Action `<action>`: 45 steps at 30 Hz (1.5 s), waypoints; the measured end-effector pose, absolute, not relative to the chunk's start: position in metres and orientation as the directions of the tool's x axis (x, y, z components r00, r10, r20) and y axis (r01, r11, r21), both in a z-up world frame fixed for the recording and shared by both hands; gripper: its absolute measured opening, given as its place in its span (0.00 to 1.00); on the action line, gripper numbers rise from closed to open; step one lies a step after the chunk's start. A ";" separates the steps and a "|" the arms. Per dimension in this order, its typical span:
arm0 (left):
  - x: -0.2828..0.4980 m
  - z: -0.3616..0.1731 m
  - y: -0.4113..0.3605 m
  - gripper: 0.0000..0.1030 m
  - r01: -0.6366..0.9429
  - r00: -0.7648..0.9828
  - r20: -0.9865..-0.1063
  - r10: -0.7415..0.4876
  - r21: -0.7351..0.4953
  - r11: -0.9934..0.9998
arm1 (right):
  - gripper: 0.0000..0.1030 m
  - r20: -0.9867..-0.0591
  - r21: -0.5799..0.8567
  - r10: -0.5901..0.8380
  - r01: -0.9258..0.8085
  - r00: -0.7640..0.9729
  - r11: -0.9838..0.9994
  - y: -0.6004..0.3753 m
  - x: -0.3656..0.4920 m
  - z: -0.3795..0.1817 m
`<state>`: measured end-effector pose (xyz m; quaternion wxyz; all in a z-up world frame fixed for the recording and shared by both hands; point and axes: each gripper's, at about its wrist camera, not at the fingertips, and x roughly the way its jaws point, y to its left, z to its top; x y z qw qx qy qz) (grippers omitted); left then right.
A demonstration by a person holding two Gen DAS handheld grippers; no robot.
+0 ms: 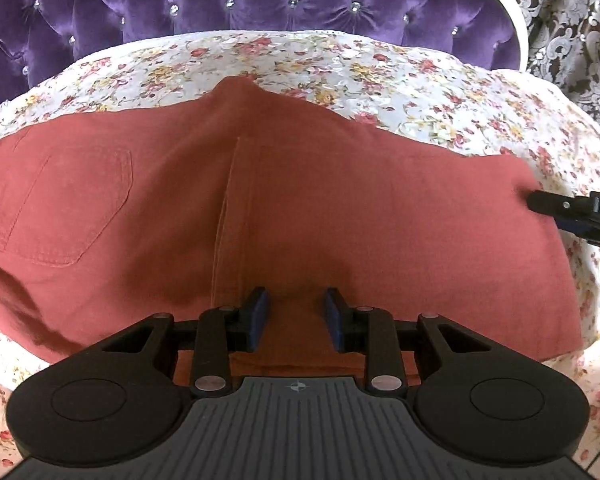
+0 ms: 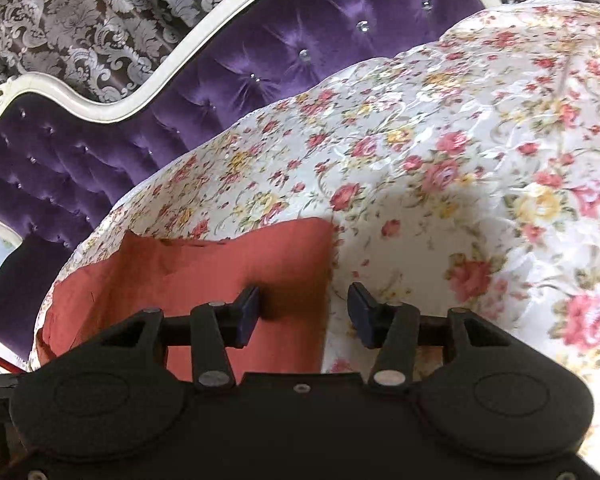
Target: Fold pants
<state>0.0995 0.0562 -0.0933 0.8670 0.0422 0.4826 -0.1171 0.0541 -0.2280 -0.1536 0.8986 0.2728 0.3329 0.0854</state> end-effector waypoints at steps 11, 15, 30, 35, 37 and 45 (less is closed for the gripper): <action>0.104 -0.084 0.034 0.29 0.236 0.497 -0.845 -0.198 -0.088 0.968 | 0.09 -0.547 0.267 0.193 -0.049 0.815 0.962 -0.211 0.041 -0.094; 0.109 -0.092 0.007 0.29 0.267 0.480 -0.849 -0.220 -0.098 0.959 | 0.10 -0.598 0.245 0.109 0.051 0.794 0.968 -0.236 0.052 -0.103; 0.128 -0.079 0.087 0.29 0.090 0.572 -0.819 -0.034 0.022 0.996 | 0.42 -0.547 0.159 0.136 -0.057 0.826 0.986 -0.200 0.080 -0.071; 0.112 -0.093 0.121 0.30 0.050 0.552 -0.831 -0.070 -0.050 0.997 | 0.42 -0.537 0.133 0.292 -0.262 0.791 0.956 -0.142 0.118 -0.076; 0.107 -0.093 0.124 0.30 0.045 0.556 -0.828 -0.077 -0.062 0.997 | 0.42 -0.544 0.115 0.343 -0.336 0.766 0.935 -0.119 0.138 -0.080; 0.110 -0.094 0.119 0.30 0.034 0.562 -0.825 -0.062 -0.052 0.998 | 0.38 -0.611 0.046 0.402 -0.476 0.682 0.878 -0.043 0.195 -0.099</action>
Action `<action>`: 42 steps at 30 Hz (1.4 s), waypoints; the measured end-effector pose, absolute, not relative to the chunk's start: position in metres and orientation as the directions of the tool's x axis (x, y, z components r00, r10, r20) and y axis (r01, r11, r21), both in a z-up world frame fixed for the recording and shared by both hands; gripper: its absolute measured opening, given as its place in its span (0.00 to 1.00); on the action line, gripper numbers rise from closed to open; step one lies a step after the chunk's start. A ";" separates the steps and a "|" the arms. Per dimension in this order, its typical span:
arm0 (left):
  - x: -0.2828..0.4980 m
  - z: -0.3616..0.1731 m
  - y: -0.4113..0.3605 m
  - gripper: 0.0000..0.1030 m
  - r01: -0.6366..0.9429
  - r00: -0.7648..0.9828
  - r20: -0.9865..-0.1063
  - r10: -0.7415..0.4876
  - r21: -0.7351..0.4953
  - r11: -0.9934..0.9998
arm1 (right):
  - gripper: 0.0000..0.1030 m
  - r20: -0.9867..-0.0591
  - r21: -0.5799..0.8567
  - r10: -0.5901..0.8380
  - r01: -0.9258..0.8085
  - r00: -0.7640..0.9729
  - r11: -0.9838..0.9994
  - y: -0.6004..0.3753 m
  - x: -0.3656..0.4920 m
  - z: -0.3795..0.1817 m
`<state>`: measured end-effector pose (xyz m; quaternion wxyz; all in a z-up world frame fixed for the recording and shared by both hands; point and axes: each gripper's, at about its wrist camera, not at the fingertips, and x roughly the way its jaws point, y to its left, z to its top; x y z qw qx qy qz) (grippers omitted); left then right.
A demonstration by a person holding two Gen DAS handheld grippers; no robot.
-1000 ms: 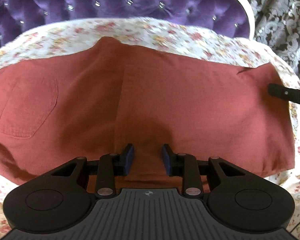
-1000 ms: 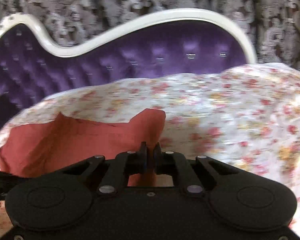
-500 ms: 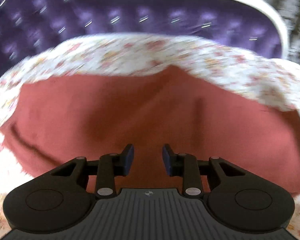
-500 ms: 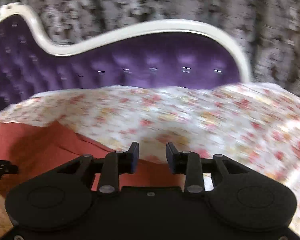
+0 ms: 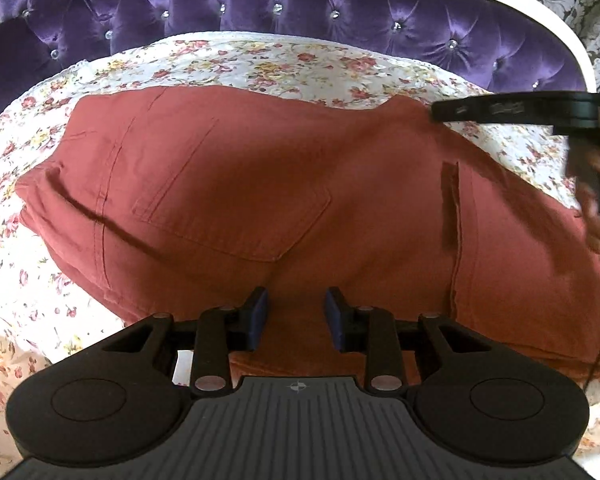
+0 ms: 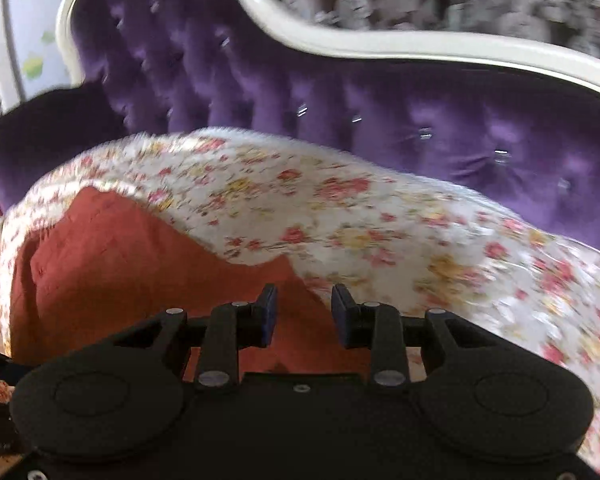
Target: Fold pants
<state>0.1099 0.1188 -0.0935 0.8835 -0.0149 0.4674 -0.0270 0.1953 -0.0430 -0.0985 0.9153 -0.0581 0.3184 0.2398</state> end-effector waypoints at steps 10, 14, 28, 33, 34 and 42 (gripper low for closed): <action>0.105 -0.093 0.120 0.30 0.044 0.575 -0.815 -0.070 -0.055 0.998 | 0.25 -0.643 0.025 0.238 -0.291 0.728 0.956 -0.037 0.247 -0.120; 0.107 -0.090 0.129 0.30 0.038 0.566 -0.818 -0.103 -0.099 0.994 | 0.26 -0.568 0.053 0.283 -0.308 0.773 0.950 -0.038 0.203 -0.097; 0.116 -0.051 0.242 0.32 -0.226 0.603 -0.798 0.007 -0.163 0.960 | 0.33 -0.598 -0.005 0.373 -0.468 0.710 0.884 -0.007 0.089 -0.111; 0.122 -0.051 0.275 0.33 -0.302 0.584 -0.811 0.009 -0.206 0.931 | 0.33 -0.585 -0.013 0.422 -0.528 0.693 0.849 -0.005 0.058 -0.099; 0.124 -0.053 0.279 0.33 -0.302 0.581 -0.814 0.004 -0.211 0.930 | 0.33 -0.588 -0.008 0.428 -0.534 0.686 0.845 -0.008 0.054 -0.099; 0.132 -0.080 0.305 0.40 -0.353 0.562 -0.821 -0.101 -0.349 0.868 | 0.33 -0.633 0.022 0.393 -0.492 0.667 0.870 -0.016 0.049 -0.120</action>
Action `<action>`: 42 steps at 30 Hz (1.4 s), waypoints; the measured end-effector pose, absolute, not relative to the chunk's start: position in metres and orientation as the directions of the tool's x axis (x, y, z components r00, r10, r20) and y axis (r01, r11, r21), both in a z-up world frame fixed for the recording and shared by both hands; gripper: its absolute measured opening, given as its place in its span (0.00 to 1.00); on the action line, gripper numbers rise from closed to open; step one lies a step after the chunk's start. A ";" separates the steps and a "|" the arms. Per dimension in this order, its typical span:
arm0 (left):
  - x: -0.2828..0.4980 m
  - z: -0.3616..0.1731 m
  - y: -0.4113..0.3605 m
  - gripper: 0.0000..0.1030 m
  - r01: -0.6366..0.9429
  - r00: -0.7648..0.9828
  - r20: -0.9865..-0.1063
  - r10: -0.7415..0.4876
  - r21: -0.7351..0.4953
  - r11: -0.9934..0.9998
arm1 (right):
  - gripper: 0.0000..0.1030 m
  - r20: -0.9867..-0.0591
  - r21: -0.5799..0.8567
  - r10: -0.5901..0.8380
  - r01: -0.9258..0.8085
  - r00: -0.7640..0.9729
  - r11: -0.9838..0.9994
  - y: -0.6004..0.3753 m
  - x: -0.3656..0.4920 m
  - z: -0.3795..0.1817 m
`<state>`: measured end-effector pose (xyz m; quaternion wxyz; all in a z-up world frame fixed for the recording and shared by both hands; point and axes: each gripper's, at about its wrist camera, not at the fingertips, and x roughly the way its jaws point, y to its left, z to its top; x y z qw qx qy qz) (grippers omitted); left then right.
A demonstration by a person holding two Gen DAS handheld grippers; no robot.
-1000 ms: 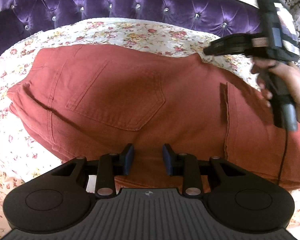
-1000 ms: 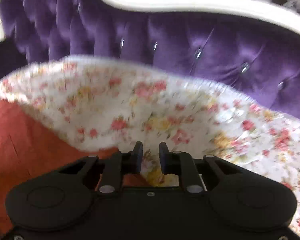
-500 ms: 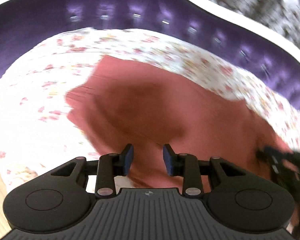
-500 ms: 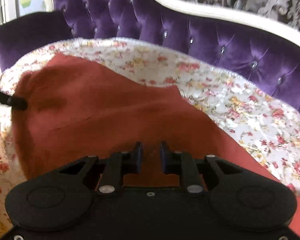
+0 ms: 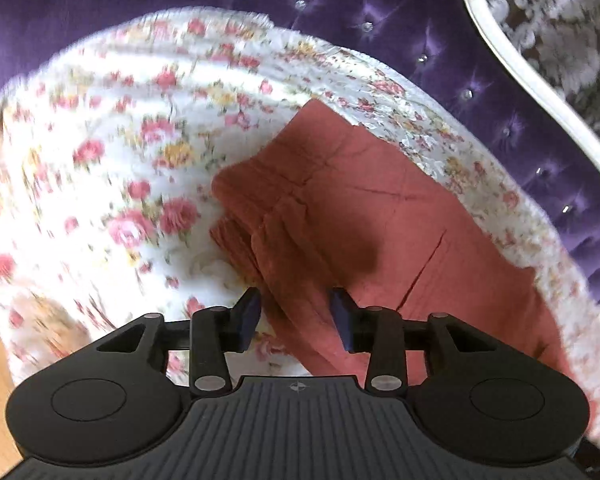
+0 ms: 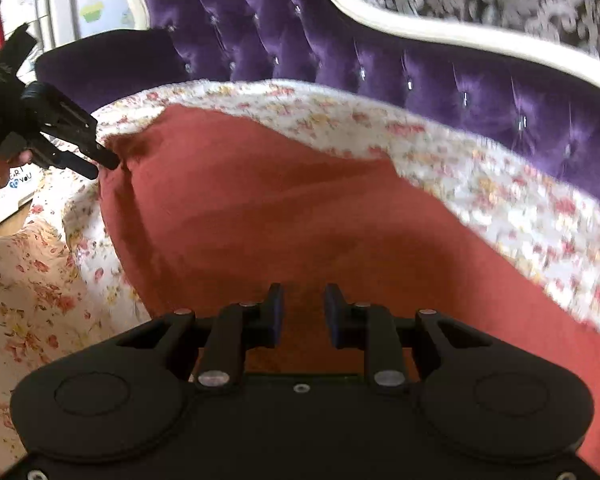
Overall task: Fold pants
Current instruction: 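Grasp the pant leg end with the left gripper and lift it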
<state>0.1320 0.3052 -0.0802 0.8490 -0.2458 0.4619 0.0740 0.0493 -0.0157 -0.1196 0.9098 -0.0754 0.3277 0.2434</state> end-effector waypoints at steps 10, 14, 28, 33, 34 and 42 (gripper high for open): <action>0.132 -0.092 0.319 0.61 -0.377 0.608 -0.783 -0.131 -0.429 0.820 | 0.33 -0.643 0.040 0.408 -0.504 0.648 0.863 -0.013 0.050 -0.127; 0.149 -0.093 0.316 0.72 -0.361 0.608 -0.782 -0.135 -0.424 0.831 | 0.34 -0.644 0.037 0.407 -0.506 0.648 0.862 -0.012 0.051 -0.128; 0.149 -0.066 0.275 0.20 -0.294 0.626 -0.778 0.047 -0.180 0.939 | 0.34 -0.614 0.058 0.434 -0.511 0.659 0.858 -0.010 0.046 -0.120; 0.147 -0.050 0.256 0.19 -0.277 0.625 -0.772 0.118 -0.078 0.958 | 0.32 -0.598 0.084 0.461 -0.521 0.656 0.850 0.001 0.045 -0.118; 0.146 -0.047 0.252 0.19 -0.273 0.627 -0.768 0.132 -0.058 0.960 | 0.30 -0.598 0.082 0.463 -0.525 0.654 0.847 0.004 0.045 -0.120; 0.143 -0.027 0.229 0.19 -0.244 0.648 -0.742 0.174 0.014 0.970 | 0.28 -0.638 0.054 0.454 -0.552 0.622 0.832 0.033 0.041 -0.136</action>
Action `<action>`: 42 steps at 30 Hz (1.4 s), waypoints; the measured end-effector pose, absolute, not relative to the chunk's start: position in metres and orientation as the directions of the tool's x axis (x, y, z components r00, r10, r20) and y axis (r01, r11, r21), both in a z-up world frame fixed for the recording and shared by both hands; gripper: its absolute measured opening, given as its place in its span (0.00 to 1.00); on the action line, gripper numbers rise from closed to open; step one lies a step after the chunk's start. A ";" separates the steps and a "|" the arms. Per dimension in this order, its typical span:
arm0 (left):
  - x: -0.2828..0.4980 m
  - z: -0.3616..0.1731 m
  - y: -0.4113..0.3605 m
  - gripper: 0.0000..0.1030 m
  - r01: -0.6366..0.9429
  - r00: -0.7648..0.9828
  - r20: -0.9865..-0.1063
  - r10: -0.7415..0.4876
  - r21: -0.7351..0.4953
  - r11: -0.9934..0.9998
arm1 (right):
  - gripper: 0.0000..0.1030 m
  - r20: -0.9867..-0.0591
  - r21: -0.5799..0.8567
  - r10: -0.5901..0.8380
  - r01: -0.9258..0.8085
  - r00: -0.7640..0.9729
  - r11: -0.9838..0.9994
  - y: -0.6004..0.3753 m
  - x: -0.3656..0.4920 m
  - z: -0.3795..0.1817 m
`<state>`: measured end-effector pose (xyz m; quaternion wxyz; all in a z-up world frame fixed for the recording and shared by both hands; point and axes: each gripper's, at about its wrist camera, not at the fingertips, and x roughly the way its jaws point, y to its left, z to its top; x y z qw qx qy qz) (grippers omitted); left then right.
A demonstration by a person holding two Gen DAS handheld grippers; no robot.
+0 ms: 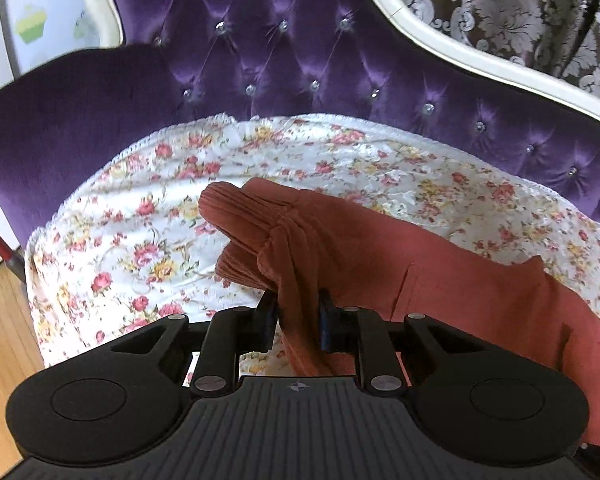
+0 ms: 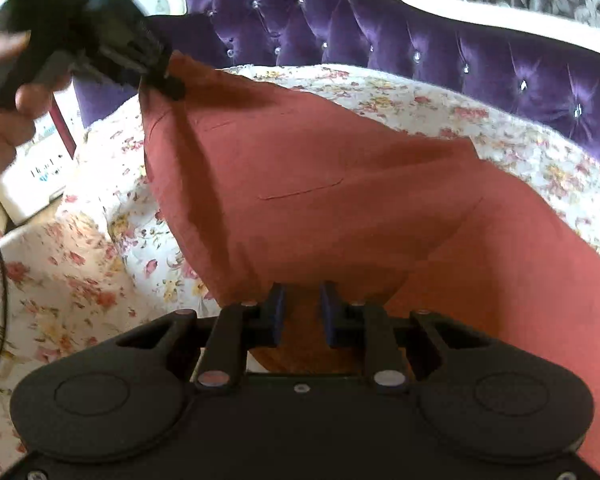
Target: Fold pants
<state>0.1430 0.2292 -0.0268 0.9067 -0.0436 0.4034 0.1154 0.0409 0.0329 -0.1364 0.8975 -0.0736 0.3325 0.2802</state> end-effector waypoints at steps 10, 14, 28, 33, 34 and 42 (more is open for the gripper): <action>0.132 -0.003 0.203 0.18 -0.215 0.688 -0.700 0.193 0.058 0.975 | 0.28 -0.627 0.101 0.477 -0.543 0.616 0.834 0.027 0.042 -0.137; 0.123 0.012 0.186 0.18 -0.183 0.720 -0.667 0.189 0.079 0.980 | 0.27 -0.593 0.149 0.511 -0.539 0.622 0.829 0.011 0.040 -0.128; 0.083 0.028 0.041 0.19 0.228 0.823 -0.558 -0.103 0.159 0.961 | 0.30 -0.576 0.306 0.375 -0.234 0.726 0.923 -0.116 0.043 -0.116; 0.074 -0.019 -0.018 0.20 0.454 0.707 -0.659 -0.254 0.148 0.879 | 0.30 -0.612 0.340 0.331 -0.139 0.718 0.930 -0.147 0.047 -0.129; 0.072 -0.029 -0.025 0.20 0.491 0.677 -0.681 -0.278 0.137 0.860 | 0.30 -0.616 0.343 0.326 -0.128 0.717 0.931 -0.152 0.047 -0.130; 0.051 -0.037 -0.020 0.20 0.563 0.617 -0.700 -0.360 0.072 0.824 | 0.29 -0.630 0.322 0.292 -0.100 0.719 0.941 -0.176 0.031 -0.130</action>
